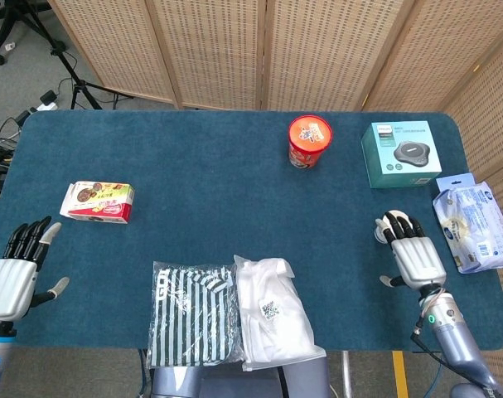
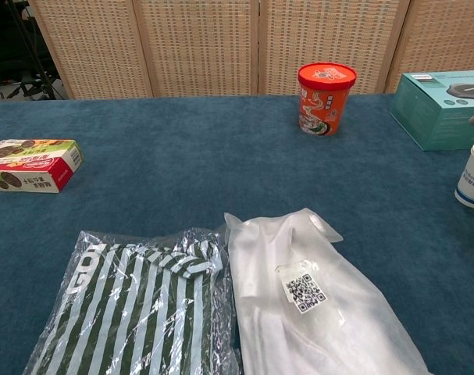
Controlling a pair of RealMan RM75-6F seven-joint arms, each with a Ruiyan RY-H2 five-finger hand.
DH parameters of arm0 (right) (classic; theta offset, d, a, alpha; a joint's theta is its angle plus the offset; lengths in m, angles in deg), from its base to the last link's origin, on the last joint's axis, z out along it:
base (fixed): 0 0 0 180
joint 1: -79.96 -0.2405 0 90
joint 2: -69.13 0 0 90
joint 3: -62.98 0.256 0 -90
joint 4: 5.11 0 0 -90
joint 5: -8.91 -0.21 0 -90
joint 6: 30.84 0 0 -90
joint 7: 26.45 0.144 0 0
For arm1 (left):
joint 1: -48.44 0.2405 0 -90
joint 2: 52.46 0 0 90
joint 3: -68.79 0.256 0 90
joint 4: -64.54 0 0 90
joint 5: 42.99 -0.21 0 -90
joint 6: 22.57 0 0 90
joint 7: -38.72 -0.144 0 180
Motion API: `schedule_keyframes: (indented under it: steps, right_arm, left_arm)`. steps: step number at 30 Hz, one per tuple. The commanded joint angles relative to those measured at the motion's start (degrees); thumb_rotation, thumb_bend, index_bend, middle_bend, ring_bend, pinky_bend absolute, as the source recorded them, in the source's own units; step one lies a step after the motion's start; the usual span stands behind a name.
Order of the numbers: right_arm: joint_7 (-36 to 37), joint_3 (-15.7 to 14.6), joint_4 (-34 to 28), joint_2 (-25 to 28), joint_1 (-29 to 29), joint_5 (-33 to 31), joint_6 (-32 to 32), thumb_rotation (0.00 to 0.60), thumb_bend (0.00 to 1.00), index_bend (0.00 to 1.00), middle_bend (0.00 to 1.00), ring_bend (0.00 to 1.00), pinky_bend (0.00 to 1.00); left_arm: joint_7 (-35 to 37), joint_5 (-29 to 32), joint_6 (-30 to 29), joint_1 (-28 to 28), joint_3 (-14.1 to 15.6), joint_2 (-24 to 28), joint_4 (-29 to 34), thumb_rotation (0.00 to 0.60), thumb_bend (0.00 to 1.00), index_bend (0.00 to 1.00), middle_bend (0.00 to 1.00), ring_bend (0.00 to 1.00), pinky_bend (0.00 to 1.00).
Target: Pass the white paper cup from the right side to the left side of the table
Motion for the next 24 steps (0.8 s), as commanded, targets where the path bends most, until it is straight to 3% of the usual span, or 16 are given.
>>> schedule_keyframes:
  steps: [1, 10, 15, 24]
  right_arm:
    - [-4.1, 1.7, 2.3, 0.2, -5.5, -8.7, 5.3, 0.6, 0.05, 0.03, 0.0, 0.0, 0.0]
    - [-6.9, 1.1, 5.3, 0.0, -11.1, -18.3, 7.0, 0.6, 0.05, 0.03, 0.0, 0.0, 0.0]
    - [-6.7, 0.5, 6.0, 0.5, -12.9, -20.4, 7.5, 0.6, 0.1, 0.04, 0.0, 0.0, 0.0]
    - [-5.7, -1.3, 6.8, 1.2, -14.2, -22.4, 7.4, 0.6, 0.11, 0.04, 0.0, 0.0, 0.0]
  left_arm:
    - [-0.3, 0.0, 0.4, -0.1, 0.1, -0.1, 0.0, 0.6, 0.21, 0.0, 0.0, 0.0, 0.0]
    - [-1.0, 0.1, 1.2, -0.5, 0.5, -0.5, 0.0, 0.6, 0.21, 0.0, 0.0, 0.0, 0.0]
    - [-1.1, -0.2, 1.1, -0.4, 0.7, -0.5, 0.1, 0.6, 0.21, 0.0, 0.0, 0.0, 0.0]
    - [-1.4, 0.0, 1.3, -0.5, 0.9, -0.6, 0.1, 0.6, 0.21, 0.0, 0.0, 0.0, 0.0]
